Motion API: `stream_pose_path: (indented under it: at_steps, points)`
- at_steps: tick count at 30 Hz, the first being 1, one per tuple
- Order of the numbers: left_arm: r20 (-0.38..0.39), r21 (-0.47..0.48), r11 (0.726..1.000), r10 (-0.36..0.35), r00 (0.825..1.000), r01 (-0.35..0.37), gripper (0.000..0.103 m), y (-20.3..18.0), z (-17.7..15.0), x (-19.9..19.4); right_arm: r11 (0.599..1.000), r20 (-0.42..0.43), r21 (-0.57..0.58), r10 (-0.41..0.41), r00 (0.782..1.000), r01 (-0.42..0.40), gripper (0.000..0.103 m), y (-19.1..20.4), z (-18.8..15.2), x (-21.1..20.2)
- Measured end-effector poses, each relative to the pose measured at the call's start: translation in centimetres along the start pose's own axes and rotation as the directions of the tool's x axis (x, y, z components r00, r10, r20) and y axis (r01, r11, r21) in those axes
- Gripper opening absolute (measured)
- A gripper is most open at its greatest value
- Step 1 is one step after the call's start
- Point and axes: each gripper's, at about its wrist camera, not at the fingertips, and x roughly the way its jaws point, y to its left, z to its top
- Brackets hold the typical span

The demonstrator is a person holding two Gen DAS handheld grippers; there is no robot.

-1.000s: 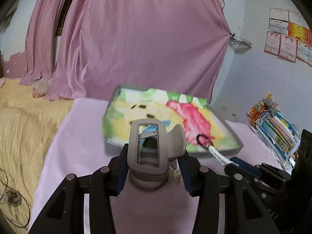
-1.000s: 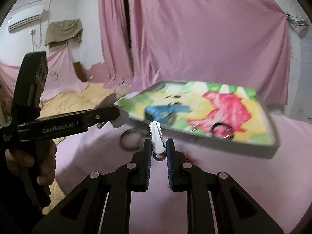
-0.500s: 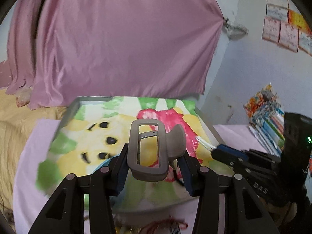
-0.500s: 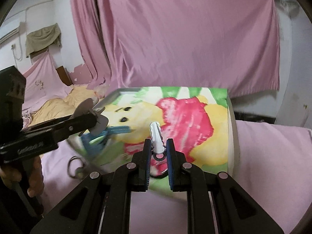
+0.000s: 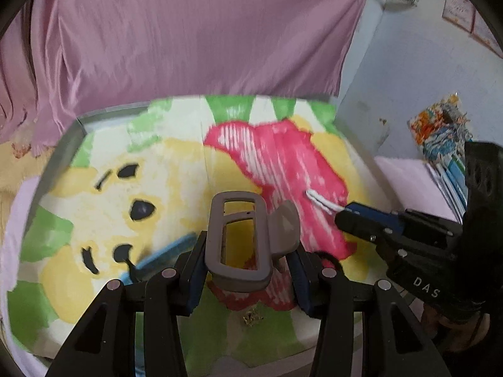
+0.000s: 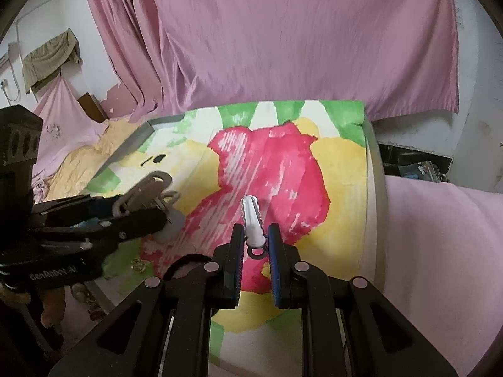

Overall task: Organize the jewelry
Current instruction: 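Carry both clips over the tray and open both tools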

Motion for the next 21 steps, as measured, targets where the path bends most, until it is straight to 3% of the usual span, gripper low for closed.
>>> stream_pose_path:
  at_steps: [7, 9, 12, 17, 21]
  points:
    - [-0.005, -0.006, 1.0, -0.006, 1.0, 0.006, 0.045, 0.0, -0.2, 0.1, 1.0, -0.024, 0.011, 0.005, 1.0, -0.005, 0.014, 0.1, -0.2, 1.3]
    - [-0.001, -0.013, 1.0, -0.001, 1.0, 0.001, 0.053, 0.1, -0.2, 0.0, 1.0, -0.019, 0.012, 0.0, 1.0, 0.0, 0.015, 0.2, -0.2, 1.2]
    - [0.036, -0.026, 1.0, -0.009, 0.999, 0.01, 0.063, 0.3, -0.4, -0.8, 1.0, 0.009, 0.02, -0.011, 1.0, 0.011, 0.029, 0.3, -0.5, 0.4]
    - [0.102, -0.033, 0.999, -0.003, 0.995, 0.006, 0.063, 0.3, -0.9, -2.4, 0.999, 0.083, 0.039, -0.034, 0.996, 0.031, 0.038, 0.2, -1.1, -1.6]
    - [0.214, -0.047, 0.999, 0.032, 0.976, -0.022, 0.074, 0.4, -2.0, -4.9, 0.998, 0.174, 0.048, -0.047, 0.984, 0.039, 0.046, 0.5, -1.9, -4.0]
